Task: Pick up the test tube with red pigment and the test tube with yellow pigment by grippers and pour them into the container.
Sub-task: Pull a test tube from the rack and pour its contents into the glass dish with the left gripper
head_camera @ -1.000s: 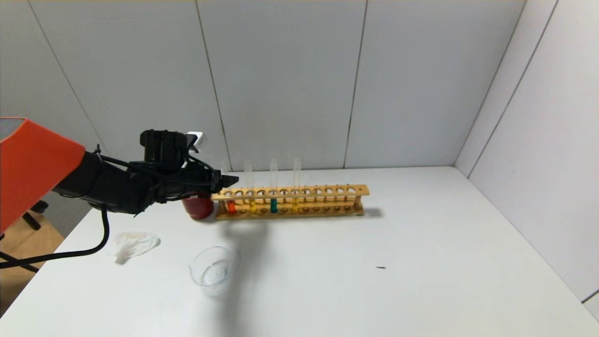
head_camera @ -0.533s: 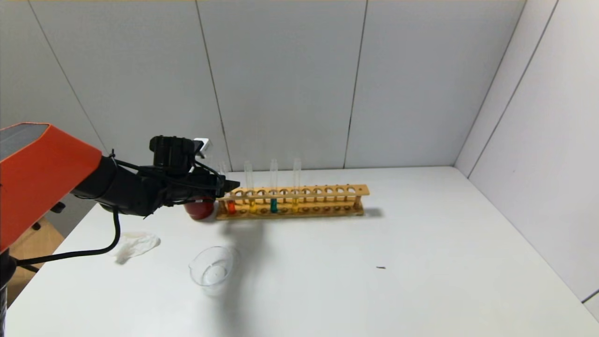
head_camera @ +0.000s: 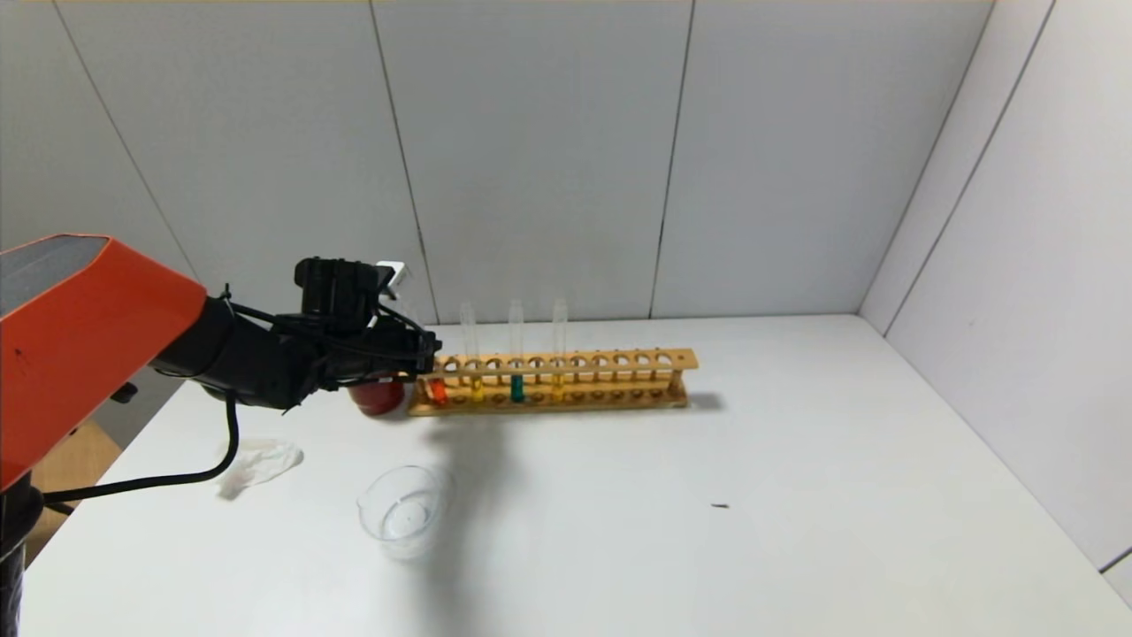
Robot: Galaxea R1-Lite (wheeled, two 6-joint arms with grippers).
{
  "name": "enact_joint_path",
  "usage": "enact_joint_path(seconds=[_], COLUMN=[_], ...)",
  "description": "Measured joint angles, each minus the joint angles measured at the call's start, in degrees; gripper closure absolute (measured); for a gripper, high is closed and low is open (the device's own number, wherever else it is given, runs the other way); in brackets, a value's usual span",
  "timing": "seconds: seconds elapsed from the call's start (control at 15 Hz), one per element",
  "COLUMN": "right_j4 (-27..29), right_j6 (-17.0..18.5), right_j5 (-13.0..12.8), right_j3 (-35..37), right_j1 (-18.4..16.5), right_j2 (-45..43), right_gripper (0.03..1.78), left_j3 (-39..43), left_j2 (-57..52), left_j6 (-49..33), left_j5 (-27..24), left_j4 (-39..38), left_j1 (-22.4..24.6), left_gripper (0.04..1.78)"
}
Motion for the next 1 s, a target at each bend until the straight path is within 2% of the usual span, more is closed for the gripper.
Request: enact_joint_path(seconds=[0.47,1.0], right_j4=[0.0,0.02], right_j6=[0.0,0.0], right_j5=[-0.02,0.0], right_j3=[0.0,0.0], right_j1=[0.0,-0.02], right_j2=[0.0,0.0], right_gripper=[0.06,0.06], left_j3=[-0.51,-1.95], left_j2=[-3.38,-19.74], left_j6=[0.09,3.13], left_j5=[0.22,1.85], left_j4=[0.61,8.22], left_j1=[0.16,0.41], left_gripper=[1.49,1.49])
